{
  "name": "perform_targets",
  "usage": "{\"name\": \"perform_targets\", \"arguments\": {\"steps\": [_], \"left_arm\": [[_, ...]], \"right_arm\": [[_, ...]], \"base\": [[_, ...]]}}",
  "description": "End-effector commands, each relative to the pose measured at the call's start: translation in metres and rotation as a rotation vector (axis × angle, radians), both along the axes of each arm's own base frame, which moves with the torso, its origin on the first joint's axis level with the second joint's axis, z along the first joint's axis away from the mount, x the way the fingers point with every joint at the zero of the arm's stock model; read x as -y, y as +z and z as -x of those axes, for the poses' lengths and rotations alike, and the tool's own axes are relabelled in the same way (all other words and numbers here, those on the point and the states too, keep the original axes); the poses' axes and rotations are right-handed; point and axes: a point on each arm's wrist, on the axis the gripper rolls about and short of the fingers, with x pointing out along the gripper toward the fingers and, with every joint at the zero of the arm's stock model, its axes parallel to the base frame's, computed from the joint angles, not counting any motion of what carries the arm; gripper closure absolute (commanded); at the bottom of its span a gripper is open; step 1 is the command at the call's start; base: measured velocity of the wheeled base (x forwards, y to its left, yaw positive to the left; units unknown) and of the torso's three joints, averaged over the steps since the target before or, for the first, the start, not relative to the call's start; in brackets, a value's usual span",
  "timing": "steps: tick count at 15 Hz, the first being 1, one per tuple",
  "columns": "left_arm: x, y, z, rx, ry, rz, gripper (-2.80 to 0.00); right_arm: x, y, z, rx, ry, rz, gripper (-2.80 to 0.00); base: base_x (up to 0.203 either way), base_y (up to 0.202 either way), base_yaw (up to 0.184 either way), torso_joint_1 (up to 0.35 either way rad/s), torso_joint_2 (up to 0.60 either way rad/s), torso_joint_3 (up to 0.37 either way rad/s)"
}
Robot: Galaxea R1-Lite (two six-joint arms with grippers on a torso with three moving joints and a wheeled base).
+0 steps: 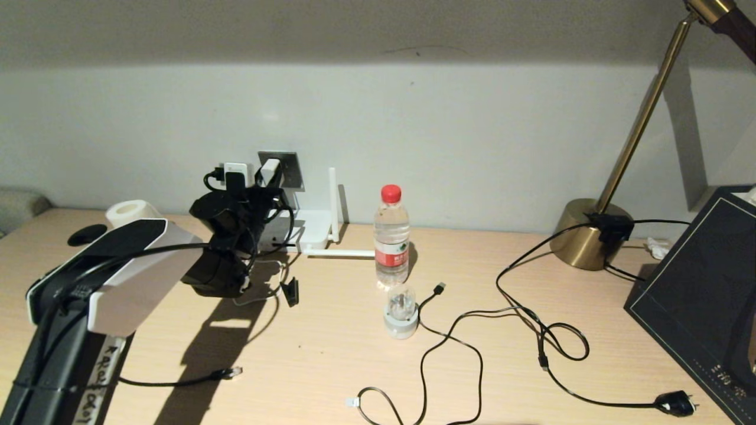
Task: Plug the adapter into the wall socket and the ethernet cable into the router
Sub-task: Plug plug into socket
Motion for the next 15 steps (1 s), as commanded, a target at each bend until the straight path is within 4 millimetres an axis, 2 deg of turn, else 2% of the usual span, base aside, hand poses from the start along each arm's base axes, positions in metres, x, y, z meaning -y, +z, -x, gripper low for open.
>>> {"name": "perform_targets", "arguments": {"steps": [1,6,15], "left_arm": [[0.0,-0.006,-0.001,-0.006,0.001,-0.001,0.0],[0.003,-0.013,-0.008,0.008,0.01,0.004,0.0],[0.005,-0.021,-0.01,-0.007,0.007,0.002,0.0]], "right_arm": [[0.0,-0.01,-0.003,-0.036,0.001,0.001,0.0],[0.0,-0.01,-0.003,-0.036,0.001,0.001,0.0],[0.0,-0.01,-0.003,-0.036,0.001,0.001,0.0]], "base": [[0.0,0.0,0.0,0.0,0.0,0.0],[0.0,0.0,0.0,0.0,0.0,0.0],[0.0,0.0,0.0,0.0,0.0,0.0]]}}
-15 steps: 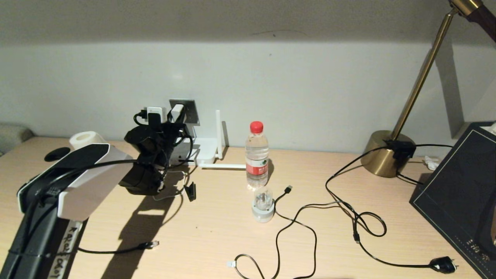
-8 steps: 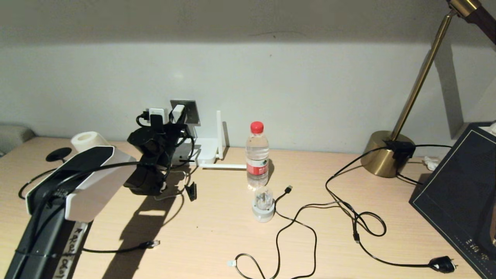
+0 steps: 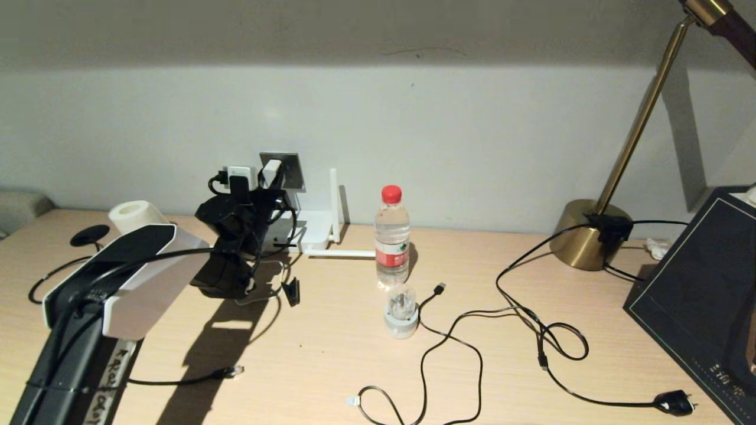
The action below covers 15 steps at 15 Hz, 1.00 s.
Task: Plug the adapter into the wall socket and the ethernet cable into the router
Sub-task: Plug plug into socket
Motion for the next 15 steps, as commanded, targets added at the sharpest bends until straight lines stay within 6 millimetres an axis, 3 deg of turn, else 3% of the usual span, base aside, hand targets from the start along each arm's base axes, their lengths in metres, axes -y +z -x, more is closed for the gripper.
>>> {"name": "perform_targets", "arguments": {"steps": [1,15], "left_arm": [[0.0004,-0.005,-0.0009,-0.007,0.0,-0.001,0.0],[0.0047,-0.0082,-0.0049,-0.006,0.02,0.012,0.0]], "right_arm": [[0.0,-0.0097,-0.0028,-0.035,0.0,0.001,0.0],[0.0,-0.0097,-0.0028,-0.035,0.0,0.001,0.0]], "base": [[0.0,0.0,0.0,0.0,0.0,0.0],[0.0,0.0,0.0,0.0,0.0,0.0]]}}
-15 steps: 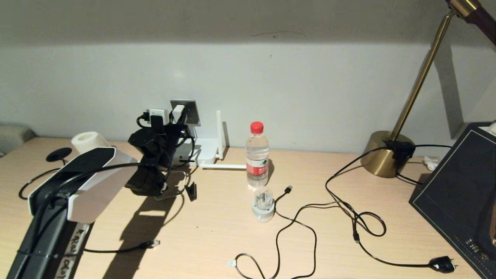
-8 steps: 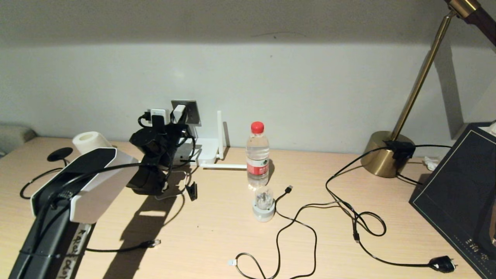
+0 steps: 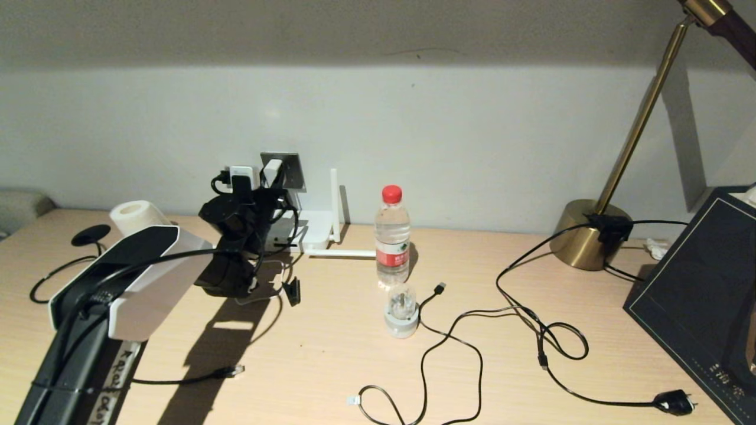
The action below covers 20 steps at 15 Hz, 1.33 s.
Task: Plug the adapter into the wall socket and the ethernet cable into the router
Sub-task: Plug plug into socket
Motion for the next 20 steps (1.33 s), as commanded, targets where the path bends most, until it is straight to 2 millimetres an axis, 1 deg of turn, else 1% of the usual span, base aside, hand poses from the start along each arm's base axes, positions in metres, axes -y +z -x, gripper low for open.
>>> {"name": "perform_targets", "arguments": {"steps": [1,6,11,19,20], "left_arm": [[0.0025,-0.0072,-0.0007,-0.01,0.004,0.002,0.0],[0.0078,-0.0061,0.0002,-0.007,0.017,0.015,0.0],[0.0094,-0.0154,-0.0009,-0.021,0.019,0.018,0.0],[0.0093,-0.0114,-0.0071,0.023,0.029,0.035,0.0],[0.0094,-0.0132,-0.0076,0.02,0.028,0.034,0.0]], "right_arm": [[0.0,-0.0097,-0.0028,-0.035,0.0,0.001,0.0],[0.0,-0.0097,-0.0028,-0.035,0.0,0.001,0.0],[0.0,-0.0097,-0.0028,-0.035,0.0,0.001,0.0],[0.0,-0.0097,-0.0028,-0.035,0.0,0.001,0.0],[0.0,-0.0097,-0.0028,-0.035,0.0,0.001,0.0]], "base": [[0.0,0.0,0.0,0.0,0.0,0.0],[0.0,0.0,0.0,0.0,0.0,0.0],[0.0,0.0,0.0,0.0,0.0,0.0],[0.0,0.0,0.0,0.0,0.0,0.0],[0.0,0.0,0.0,0.0,0.0,0.0]]}}
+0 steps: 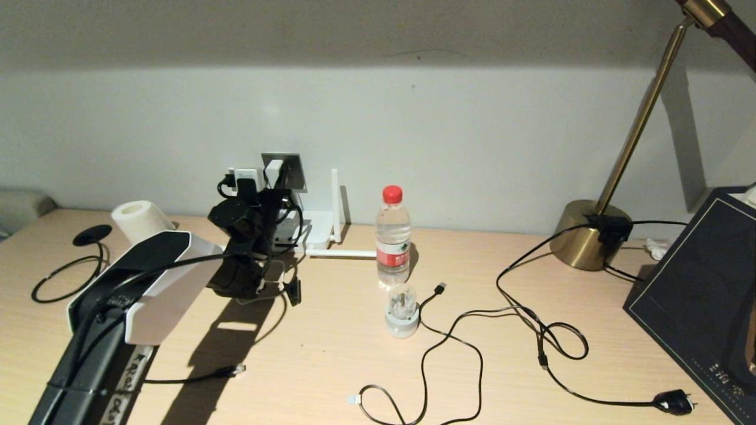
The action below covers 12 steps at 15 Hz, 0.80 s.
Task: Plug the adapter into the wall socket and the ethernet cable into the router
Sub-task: Plug plug into socket
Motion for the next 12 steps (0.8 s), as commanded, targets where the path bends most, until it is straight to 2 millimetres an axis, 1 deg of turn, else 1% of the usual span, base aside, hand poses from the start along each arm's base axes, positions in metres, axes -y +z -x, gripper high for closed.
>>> {"name": "perform_targets", "arguments": {"steps": [1,5,8,12], "left_arm": [[0.0001,-0.0035,-0.001,0.0,-0.001,-0.003,0.0],[-0.0001,-0.0015,-0.0041,0.021,-0.002,-0.001,0.0],[0.0006,-0.0056,-0.0047,0.011,-0.005,-0.003,0.0],[-0.0001,-0.0056,-0.0046,0.014,-0.002,-0.002,0.0]], "right_arm": [[0.0,-0.0097,-0.0028,-0.035,0.0,0.001,0.0],[0.0,-0.0097,-0.0028,-0.035,0.0,0.001,0.0],[0.0,-0.0097,-0.0028,-0.035,0.0,0.001,0.0],[0.0,-0.0097,-0.0028,-0.035,0.0,0.001,0.0]], "base": [[0.0,0.0,0.0,0.0,0.0,0.0],[0.0,0.0,0.0,0.0,0.0,0.0],[0.0,0.0,0.0,0.0,0.0,0.0],[0.0,0.0,0.0,0.0,0.0,0.0]]}}
